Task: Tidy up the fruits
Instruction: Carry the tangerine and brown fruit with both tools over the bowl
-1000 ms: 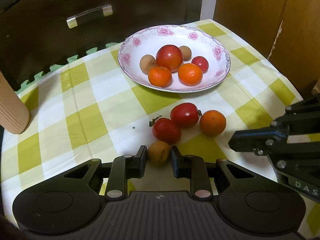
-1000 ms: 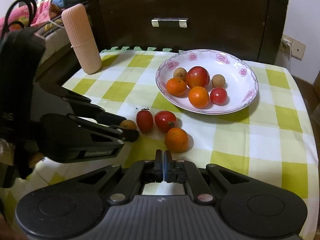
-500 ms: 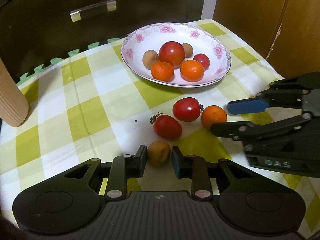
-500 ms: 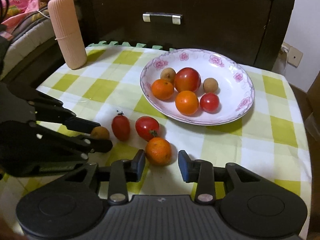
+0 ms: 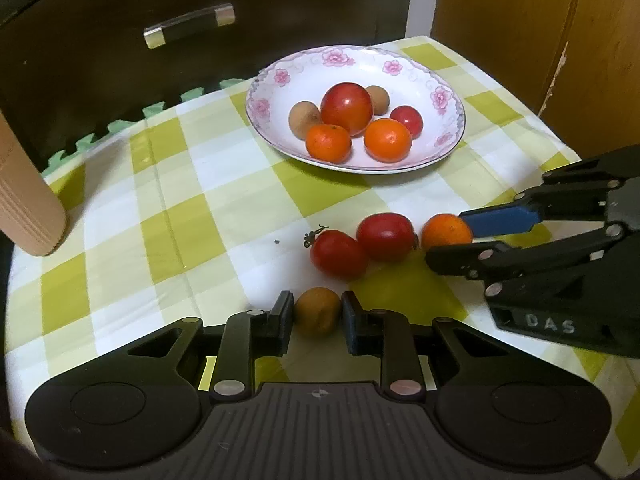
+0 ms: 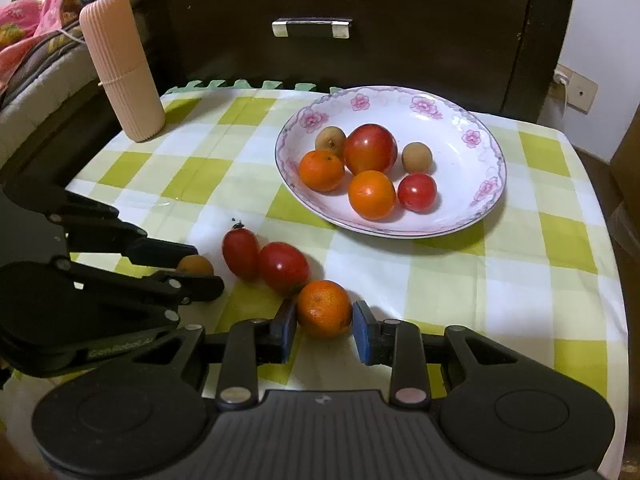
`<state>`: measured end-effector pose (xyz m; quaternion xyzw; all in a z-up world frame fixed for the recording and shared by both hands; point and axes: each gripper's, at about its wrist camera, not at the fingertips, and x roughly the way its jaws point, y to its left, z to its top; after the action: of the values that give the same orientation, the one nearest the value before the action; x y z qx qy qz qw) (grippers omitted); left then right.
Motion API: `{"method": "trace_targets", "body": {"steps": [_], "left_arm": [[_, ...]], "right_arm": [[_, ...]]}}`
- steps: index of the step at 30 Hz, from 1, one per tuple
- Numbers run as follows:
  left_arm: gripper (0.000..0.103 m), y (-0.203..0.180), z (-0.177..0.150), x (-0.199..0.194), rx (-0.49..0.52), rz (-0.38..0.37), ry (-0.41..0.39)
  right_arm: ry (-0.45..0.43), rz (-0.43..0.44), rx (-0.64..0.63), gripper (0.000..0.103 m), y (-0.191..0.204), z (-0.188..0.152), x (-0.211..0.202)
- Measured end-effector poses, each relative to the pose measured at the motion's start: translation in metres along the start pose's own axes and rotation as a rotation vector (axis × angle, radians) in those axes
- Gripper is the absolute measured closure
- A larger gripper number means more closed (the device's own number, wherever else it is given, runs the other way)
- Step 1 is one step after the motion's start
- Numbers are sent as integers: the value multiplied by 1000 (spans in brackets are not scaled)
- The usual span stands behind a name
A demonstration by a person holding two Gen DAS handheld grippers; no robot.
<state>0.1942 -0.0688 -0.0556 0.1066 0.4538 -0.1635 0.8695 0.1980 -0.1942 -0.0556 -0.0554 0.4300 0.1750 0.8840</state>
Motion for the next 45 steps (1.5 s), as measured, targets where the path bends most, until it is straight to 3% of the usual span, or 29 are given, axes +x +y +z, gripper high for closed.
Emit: {"method": "trace_targets", "body": {"steps": [17,45], "left_arm": [[70,19,17,-29,-104,-21,-85],[70,2,77,-13,-97,-47,-167]], "right_arm": [[-66,3,56,74,-6,6,-30],[-154,-67,127,74,-39,52,-29]]}}
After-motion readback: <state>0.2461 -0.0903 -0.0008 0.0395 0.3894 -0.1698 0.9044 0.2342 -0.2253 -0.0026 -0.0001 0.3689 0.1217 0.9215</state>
